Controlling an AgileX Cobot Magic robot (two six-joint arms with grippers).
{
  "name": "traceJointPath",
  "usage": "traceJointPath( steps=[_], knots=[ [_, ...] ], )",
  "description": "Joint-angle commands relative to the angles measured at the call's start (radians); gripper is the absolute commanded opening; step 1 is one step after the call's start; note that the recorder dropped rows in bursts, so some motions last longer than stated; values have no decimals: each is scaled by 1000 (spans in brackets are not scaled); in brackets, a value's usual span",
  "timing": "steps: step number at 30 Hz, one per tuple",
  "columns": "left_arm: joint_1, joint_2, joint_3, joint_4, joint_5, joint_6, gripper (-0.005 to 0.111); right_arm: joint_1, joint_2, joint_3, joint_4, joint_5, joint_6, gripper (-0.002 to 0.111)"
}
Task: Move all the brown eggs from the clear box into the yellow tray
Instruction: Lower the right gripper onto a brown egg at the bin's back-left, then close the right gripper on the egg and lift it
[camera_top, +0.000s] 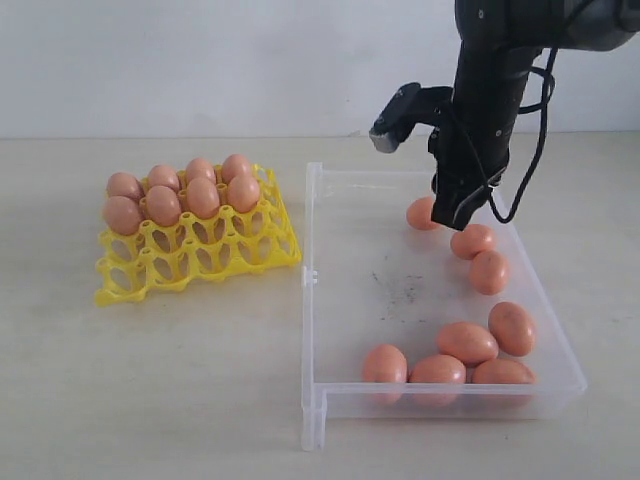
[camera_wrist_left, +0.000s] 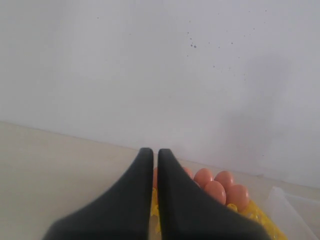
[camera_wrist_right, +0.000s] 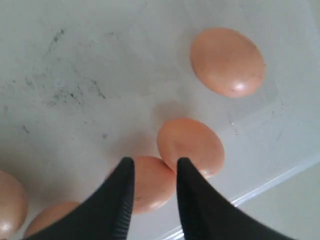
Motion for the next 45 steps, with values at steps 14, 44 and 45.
traceJointPath(
  steps=[14,44,45],
  knots=[
    [-4,-3,-3,-3,0,9,4,-9,136,-3,-194,-131,-167,53],
    [-4,-3,-3,-3,0,9,4,-9,168,-3,-174,-257,145,0],
    [-4,-3,-3,-3,0,9,4,-9,153,-3,-143,-269,156,0]
  ],
)
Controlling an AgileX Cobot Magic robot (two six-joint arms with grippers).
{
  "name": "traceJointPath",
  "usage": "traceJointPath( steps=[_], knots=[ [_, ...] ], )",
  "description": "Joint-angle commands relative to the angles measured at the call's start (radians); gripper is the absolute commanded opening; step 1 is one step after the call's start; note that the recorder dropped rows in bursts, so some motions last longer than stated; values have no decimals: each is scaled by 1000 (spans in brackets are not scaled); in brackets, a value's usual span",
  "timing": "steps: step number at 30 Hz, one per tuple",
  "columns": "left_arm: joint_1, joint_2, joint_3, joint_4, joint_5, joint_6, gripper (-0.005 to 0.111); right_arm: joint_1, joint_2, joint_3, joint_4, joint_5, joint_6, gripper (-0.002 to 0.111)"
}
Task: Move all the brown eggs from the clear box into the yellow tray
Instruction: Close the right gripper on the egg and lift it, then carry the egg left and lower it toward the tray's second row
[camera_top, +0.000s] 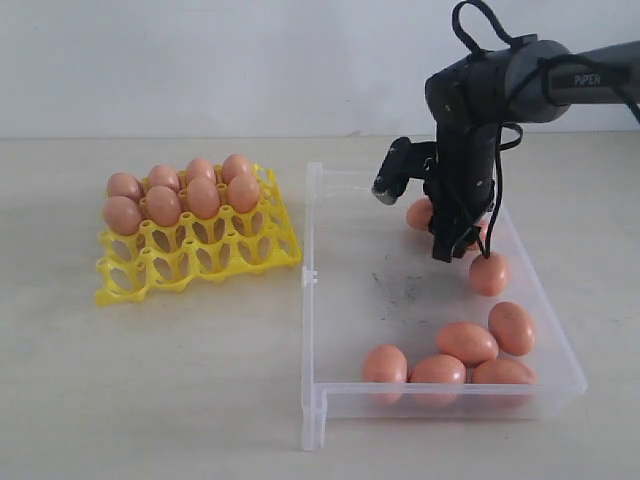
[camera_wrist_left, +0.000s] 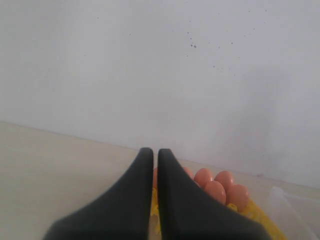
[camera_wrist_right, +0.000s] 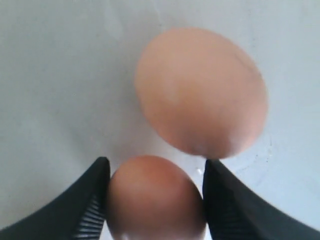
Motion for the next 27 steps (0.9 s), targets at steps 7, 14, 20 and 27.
traceJointPath(
  steps=[7,14,20,27],
  knots=[
    [-4,-3,-3,-3,0,9,4,-11,-171,5,499,-159,76,0],
    [-4,-3,-3,-3,0,9,4,-7,-208,5,1158,-200,-322,0],
    [-4,-3,-3,-3,0,9,4,93,-206,87,1801,-203,-939,0],
    [-4,-3,-3,-3,0,9,4,293,-126,87,2019,-244,-1475,0]
  ],
)
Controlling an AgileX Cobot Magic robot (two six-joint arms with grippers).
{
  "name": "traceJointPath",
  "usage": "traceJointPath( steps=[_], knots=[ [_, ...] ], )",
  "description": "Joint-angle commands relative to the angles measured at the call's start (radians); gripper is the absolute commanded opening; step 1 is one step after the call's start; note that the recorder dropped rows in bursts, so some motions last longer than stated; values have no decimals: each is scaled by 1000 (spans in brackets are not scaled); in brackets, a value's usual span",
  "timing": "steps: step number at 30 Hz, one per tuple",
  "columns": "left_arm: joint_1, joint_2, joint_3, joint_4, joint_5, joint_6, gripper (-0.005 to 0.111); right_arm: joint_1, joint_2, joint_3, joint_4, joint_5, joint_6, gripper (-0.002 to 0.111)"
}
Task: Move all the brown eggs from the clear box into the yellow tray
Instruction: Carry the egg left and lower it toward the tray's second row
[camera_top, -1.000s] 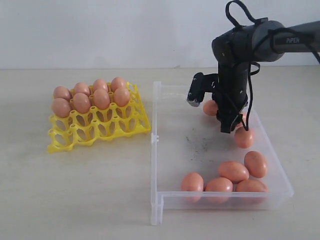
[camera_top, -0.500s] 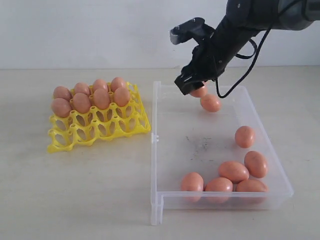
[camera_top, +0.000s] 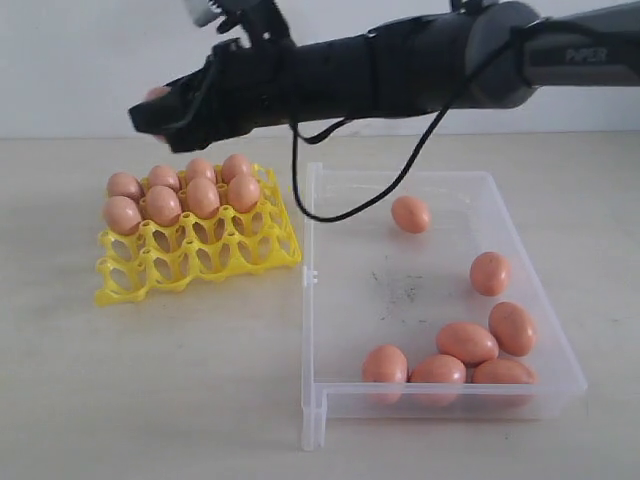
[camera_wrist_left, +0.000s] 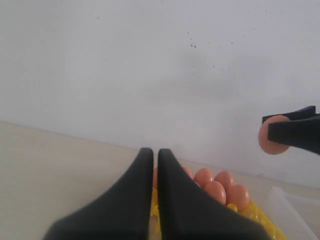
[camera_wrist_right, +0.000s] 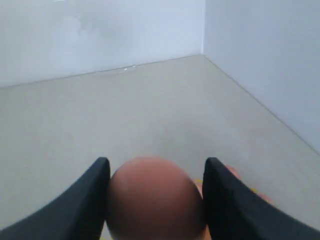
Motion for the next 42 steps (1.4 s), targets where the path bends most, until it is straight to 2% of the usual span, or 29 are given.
traceJointPath(
  steps=[1,5,7,11,18,21,25,27,29,32,34,38,40,42],
  knots=[
    [-4,-3,-3,-3,0,9,4,77,52,-3,40,-14,-221,0],
    [-4,-3,-3,-3,0,9,4,85,118,-22,40,2,-214,0],
    [-4,-3,-3,-3,0,9,4,87,133,-21,40,-72,-156,0],
    [-4,-3,-3,-3,0,9,4,97,137,-17,40,-347,-21,0],
    [-4,-3,-3,-3,0,9,4,103,77,-17,40,-558,89,0],
    [-4,-3,-3,-3,0,9,4,104,45,-17,40,-455,102,0],
    [-4,-3,-3,-3,0,9,4,104,8,-17,40,-107,172,0],
    [-4,-3,-3,-3,0,9,4,104,2,-17,40,71,296,0],
    [-4,-3,-3,-3,0,9,4,104,0,-17,-56,201,474,0],
    [-4,-3,-3,-3,0,9,4,104,-10,-17,-280,259,645,0],
    [-4,-3,-3,-3,0,9,4,104,-27,-17,-484,168,739,0],
    [-4,-3,-3,-3,0,9,4,106,-41,-17,-823,-169,968,0],
    [-4,-3,-3,-3,0,9,4,106,-41,-17,-905,-322,1076,0],
    [-4,-3,-3,-3,0,9,4,106,-41,-17,-902,-463,1126,0]
  ],
)
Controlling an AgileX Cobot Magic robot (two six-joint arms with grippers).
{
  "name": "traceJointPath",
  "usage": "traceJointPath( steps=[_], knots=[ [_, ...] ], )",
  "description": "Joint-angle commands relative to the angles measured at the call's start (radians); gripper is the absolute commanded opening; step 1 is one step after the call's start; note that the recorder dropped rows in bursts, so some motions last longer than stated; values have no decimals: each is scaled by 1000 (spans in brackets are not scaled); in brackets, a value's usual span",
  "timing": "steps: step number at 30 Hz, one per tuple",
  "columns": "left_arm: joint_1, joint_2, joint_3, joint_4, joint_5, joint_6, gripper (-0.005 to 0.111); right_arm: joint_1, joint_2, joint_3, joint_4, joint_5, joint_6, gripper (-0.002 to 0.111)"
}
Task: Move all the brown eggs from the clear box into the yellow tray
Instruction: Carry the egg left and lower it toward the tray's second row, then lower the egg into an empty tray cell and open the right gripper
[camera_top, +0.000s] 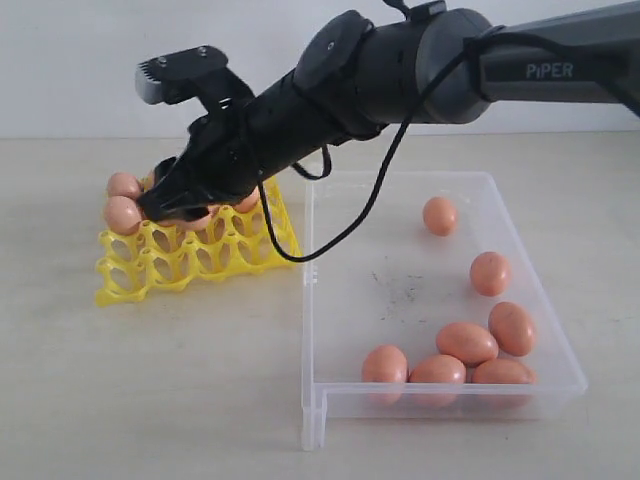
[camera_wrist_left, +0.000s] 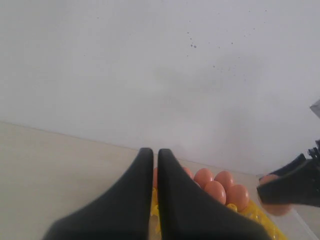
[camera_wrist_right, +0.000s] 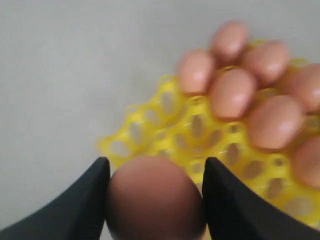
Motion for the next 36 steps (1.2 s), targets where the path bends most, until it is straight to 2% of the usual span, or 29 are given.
traceJointPath(
  steps=[1,5,9,11,16,20,23,26,30,33,36],
  knots=[
    [-4,-3,-3,-3,0,9,4,-2,-21,-4,-86,-332,178,0],
    [-4,-3,-3,-3,0,9,4,-2,-21,-4,-84,-484,230,0],
    [-4,-3,-3,-3,0,9,4,0,-21,-4,-97,-477,239,0],
    [-4,-3,-3,-3,0,9,4,5,-21,-4,-108,-326,170,0],
    [-4,-3,-3,-3,0,9,4,5,-21,-4,-108,213,24,0],
    [-4,-3,-3,-3,0,9,4,-14,-21,-4,-153,452,48,0],
    [-4,-3,-3,-3,0,9,4,-49,-21,-4,-289,536,194,0],
    [-4,-3,-3,-3,0,9,4,-102,-21,-4,-421,478,339,0],
    [-4,-3,-3,-3,0,9,4,-135,-21,-4,-338,220,375,0],
    [-4,-3,-3,-3,0,9,4,-93,-21,-2,-157,30,242,0],
    [-4,-3,-3,-3,0,9,4,-15,-21,0,-5,-100,2,0]
  ],
)
